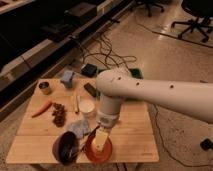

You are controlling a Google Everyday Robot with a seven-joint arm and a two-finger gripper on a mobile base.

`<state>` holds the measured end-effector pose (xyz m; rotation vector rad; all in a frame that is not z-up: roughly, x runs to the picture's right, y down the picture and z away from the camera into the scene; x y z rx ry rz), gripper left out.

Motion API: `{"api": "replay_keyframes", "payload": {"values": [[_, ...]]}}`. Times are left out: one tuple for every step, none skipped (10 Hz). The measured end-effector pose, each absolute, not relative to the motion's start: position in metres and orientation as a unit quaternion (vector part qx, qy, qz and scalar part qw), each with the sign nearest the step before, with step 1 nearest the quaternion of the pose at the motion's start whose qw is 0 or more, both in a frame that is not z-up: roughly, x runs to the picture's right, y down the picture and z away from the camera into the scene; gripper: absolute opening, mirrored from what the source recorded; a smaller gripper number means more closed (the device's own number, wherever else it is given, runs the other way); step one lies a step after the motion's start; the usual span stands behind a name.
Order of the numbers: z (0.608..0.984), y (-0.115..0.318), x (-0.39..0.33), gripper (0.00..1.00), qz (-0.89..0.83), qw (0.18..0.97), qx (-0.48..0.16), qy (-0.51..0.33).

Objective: Place apple in red bowl

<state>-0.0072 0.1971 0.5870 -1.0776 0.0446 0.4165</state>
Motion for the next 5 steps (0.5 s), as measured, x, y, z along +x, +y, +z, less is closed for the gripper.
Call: {"api": "replay_keyframes", "payload": {"values": [[0.594,0.199,-0.001,0.0,0.204,0.836,-0.509,0.025],[0.602,0.198,0.001,0.0,0.207,0.836,-0.507,0.024],[0.611,0.195,-0.003,0.0,0.205,0.838,-0.505,0.02],[0.617,0.192,-0.007,0.0,0.202,0.84,-0.503,0.018],[0.623,0.19,-0.009,0.0,0.201,0.841,-0.501,0.017]]}}
